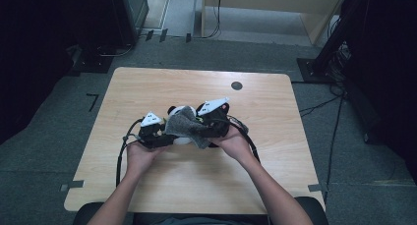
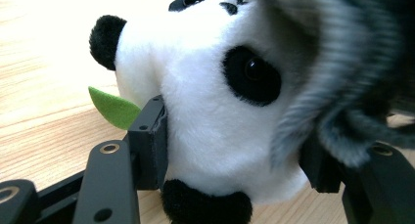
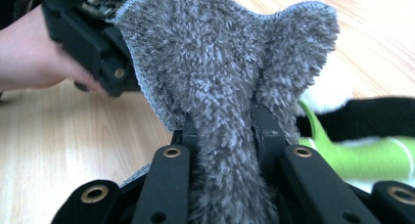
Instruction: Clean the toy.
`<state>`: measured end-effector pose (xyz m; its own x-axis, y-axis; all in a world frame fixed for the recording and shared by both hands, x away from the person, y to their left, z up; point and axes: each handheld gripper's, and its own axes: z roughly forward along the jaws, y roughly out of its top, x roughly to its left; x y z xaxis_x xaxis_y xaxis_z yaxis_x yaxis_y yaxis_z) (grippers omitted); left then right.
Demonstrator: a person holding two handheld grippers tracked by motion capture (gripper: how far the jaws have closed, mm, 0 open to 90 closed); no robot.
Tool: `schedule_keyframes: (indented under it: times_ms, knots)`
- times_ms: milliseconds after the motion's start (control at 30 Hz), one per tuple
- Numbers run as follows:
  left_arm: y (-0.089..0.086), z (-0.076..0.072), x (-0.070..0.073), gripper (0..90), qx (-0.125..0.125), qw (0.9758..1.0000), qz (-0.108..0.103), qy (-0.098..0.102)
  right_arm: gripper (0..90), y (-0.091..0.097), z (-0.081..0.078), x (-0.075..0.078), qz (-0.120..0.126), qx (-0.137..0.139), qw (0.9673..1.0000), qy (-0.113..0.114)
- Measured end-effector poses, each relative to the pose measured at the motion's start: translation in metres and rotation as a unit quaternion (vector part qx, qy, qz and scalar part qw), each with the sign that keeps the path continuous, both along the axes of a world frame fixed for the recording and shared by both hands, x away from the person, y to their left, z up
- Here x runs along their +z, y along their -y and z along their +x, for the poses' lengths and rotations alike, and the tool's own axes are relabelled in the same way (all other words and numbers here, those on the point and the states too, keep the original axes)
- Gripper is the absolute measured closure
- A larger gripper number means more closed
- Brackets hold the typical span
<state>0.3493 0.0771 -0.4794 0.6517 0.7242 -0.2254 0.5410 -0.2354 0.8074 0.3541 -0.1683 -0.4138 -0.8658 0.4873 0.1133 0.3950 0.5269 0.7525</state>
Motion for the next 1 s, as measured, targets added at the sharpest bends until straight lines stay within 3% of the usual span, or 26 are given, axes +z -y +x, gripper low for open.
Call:
schedule_keyframes:
  times_ms: [267,600,800,1000]
  knots:
    - [-0.001,0.001,0.0,38.4,0.0,1.0,-0.004,-0.002,74.7,0.029,-0.008,-0.002,-0.006,-0.012,0.9999,-0.002]
    - [0.0,0.0,-0.001,38.4,-0.002,1.0,0.0,0.003,74.7,0.065,-0.006,0.002,-0.011,-0.06,0.998,-0.011]
    - [0.0,-0.001,-0.001,37.9,-0.002,1.0,-0.001,0.008,74.7,0.059,-0.008,0.008,-0.007,-0.058,0.9983,-0.003]
    - [0.0,-0.002,-0.002,37.4,-0.002,0.9999,-0.001,0.01,74.7,0.045,-0.009,0.026,0.013,-0.054,0.9984,0.012]
